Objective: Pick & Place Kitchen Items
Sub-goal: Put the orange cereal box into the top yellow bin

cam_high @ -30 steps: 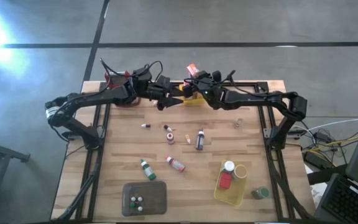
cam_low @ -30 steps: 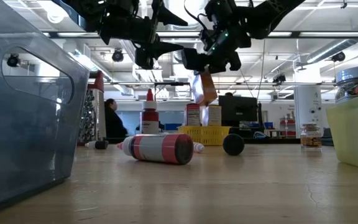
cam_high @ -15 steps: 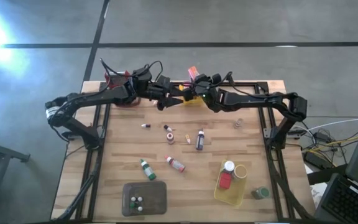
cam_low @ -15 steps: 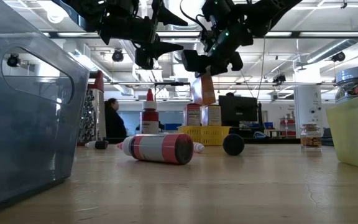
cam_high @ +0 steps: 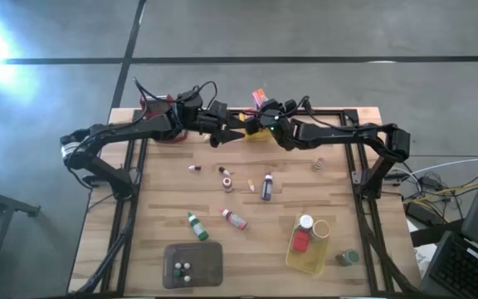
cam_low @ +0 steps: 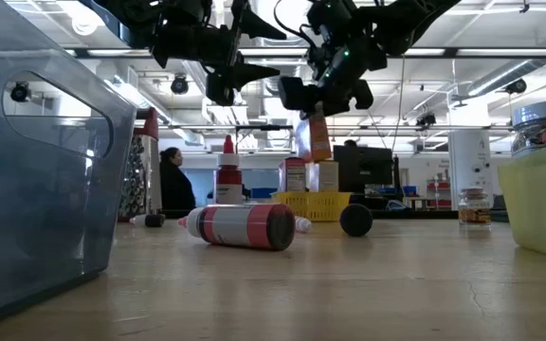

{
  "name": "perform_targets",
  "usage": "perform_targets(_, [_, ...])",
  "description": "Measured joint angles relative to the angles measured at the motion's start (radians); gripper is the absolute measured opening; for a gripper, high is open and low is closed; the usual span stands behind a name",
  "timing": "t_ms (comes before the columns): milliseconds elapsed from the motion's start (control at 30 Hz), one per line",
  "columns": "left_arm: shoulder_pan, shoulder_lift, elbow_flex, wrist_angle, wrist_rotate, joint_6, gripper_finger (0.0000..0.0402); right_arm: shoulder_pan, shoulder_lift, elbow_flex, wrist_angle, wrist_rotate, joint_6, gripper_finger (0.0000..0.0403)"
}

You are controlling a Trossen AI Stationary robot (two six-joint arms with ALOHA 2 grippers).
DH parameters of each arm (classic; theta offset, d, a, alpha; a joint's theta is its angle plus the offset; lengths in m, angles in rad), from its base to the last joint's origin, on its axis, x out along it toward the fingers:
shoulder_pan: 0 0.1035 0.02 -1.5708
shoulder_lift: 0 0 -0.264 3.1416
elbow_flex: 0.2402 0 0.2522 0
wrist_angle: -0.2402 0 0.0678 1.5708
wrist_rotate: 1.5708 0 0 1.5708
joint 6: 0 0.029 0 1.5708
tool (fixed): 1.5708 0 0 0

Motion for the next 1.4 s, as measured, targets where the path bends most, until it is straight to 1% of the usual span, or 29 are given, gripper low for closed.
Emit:
perform_targets(300, [0.000, 0.000, 0.000, 0.000, 0.000, 0.000, 0.0305, 0.016, 0.000, 0.000, 0.003, -0.018, 0.026, 0.0177])
perform_targets(533, [0.000, 0.000, 0.000, 0.000, 0.000, 0.000, 0.0305, 0.016, 0.002, 0.000, 0.012, -0.020, 0.069, 0.0168])
perform_targets(700, [0.000, 0.000, 0.000, 0.000, 0.000, 0.000, 0.0305, 0.016, 0.003, 0.000, 0.018, -0.020, 0.107, 0.0170])
perform_targets(833, [0.000, 0.000, 0.000, 0.000, 0.000, 0.000, 0.0305, 0.016, 0.003, 0.000, 0.024, -0.021, 0.114, 0.0175])
perform_targets(1000, [0.000, 0.000, 0.000, 0.000, 0.000, 0.000, 0.0305, 0.016, 0.004, -0.001, 0.065, -0.022, 0.116, 0.0169])
perform_targets(1267, [0.000, 0.000, 0.000, 0.000, 0.000, 0.000, 0.0305, 0.013, 0.004, -0.001, 0.064, -0.021, 0.116, 0.0175])
perform_targets(1400, [0.000, 0.000, 0.000, 0.000, 0.000, 0.000, 0.0305, 0.013, 0.004, -0.001, 0.068, -0.021, 0.131, 0.0172])
